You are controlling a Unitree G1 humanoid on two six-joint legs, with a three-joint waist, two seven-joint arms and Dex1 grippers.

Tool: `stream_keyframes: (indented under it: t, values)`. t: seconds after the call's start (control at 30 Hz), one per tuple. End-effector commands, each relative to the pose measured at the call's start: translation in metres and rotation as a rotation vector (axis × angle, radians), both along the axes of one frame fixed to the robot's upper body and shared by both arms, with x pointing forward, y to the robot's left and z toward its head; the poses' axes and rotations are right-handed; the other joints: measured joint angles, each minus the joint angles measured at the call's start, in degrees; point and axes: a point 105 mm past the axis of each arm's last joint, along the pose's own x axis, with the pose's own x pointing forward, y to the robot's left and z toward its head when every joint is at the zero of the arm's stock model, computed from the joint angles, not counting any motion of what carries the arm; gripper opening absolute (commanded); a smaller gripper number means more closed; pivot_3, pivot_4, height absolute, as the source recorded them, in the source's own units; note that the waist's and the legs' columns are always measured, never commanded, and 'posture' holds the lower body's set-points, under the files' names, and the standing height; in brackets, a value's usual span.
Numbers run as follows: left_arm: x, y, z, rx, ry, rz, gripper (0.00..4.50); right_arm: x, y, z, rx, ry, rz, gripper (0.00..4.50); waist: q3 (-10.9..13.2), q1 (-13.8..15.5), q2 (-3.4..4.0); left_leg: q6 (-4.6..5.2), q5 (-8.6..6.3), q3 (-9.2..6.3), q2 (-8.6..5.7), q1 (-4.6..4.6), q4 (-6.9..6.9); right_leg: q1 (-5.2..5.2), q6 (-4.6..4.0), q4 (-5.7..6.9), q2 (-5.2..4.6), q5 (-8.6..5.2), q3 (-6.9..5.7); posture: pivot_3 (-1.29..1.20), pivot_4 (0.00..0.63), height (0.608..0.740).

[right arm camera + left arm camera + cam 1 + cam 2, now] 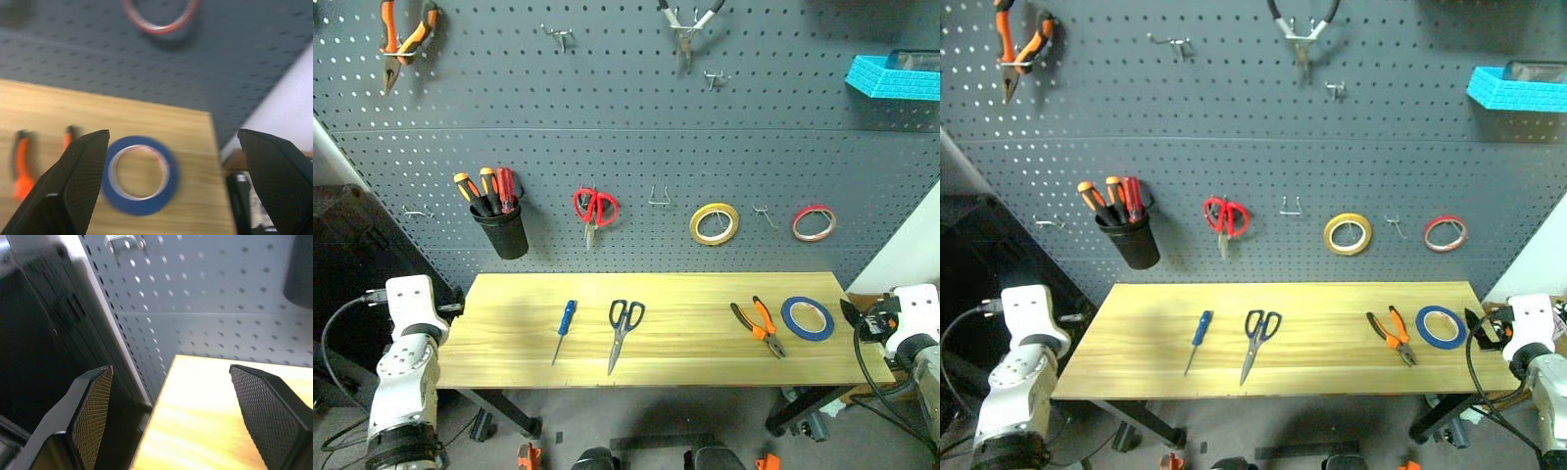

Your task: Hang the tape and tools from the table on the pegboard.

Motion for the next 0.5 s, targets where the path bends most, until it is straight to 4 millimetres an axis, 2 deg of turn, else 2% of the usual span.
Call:
stream_keyframes:
  t: [0.03, 0.13, 0.17, 0.23, 0.3, 0.4, 0.5]
  values:
    - [0.014, -0.039, 0.006, -0.055, 0.03, -0.132, 4.05, 0.005, 0.017, 0.01, 0.027, 0.008, 0.035, 4.5, 1.3, 0.1, 0.03, -0.1, -0.05, 0.11, 0.17, -0.12, 0.01, -0.06, 0.0, -0.03, 0.01, 0.0, -0.02, -0.08, 0.156, 0.74]
    - [0.032, -0.09, 0.02, -0.032, 0.026, -0.342, 4.05, 0.011, 0.03, 0.001, 0.045, 0.076, 0.077, 4.5, 3.4, 0.5, -0.21, 0.05, 0.04, 0.42, 0.35, -0.11, 0.09, -0.16, 0.0, -0.02, 0.02, 0.0, -0.12, -0.11, 0.208, 0.74]
    - [0.036, -0.101, 0.025, -0.018, 0.02, -0.392, 4.05, 0.012, 0.035, 0.0, 0.054, 0.092, 0.09, 4.5, 3.9, 0.5, -0.27, 0.08, 0.06, 0.56, 0.48, -0.19, 0.1, -0.28, 0.0, -0.02, 0.02, 0.0, -0.16, -0.12, 0.219, 0.74]
    - [0.043, -0.143, 0.041, 0.06, 0.009, -0.61, 4.05, 0.02, 0.042, -0.004, 0.06, 0.143, 0.128, 4.5, 4.9, 0.4, -0.25, 0.12, 0.18, 0.7, 0.53, -0.78, 0.11, -0.51, 0.01, 0.02, 0.05, 0.09, -0.15, -0.13, 0.249, 0.74]
    - [0.044, -0.173, 0.053, 0.109, 0.006, -0.769, 4.05, 0.028, 0.046, -0.005, 0.067, 0.173, 0.148, 4.5, 6.1, 0.1, -0.24, 0.14, 0.34, 0.83, 0.54, -1.18, 0.19, -0.84, 0.23, 0.02, 0.11, 0.44, -0.11, -0.12, 0.273, 0.74]
    - [0.04, -0.212, 0.065, 0.128, 0.001, -0.956, 4.05, 0.043, 0.043, -0.004, 0.062, 0.194, 0.144, 4.5, 7.3, -0.4, -0.16, 0.2, 0.29, 1.06, 0.54, -1.42, 0.1, -1.13, 0.12, -0.04, 0.08, 0.59, 0.05, -0.12, 0.294, 0.74]
    - [0.032, -0.236, 0.076, 0.121, -0.01, -1.094, 4.05, 0.055, 0.039, -0.007, 0.052, 0.217, 0.144, 4.5, 8.4, -1.0, -0.2, 0.29, 0.21, 1.19, 0.53, -1.71, 0.06, -1.5, 0.12, -0.01, 0.09, 0.55, 0.07, -0.11, 0.31, 0.74]
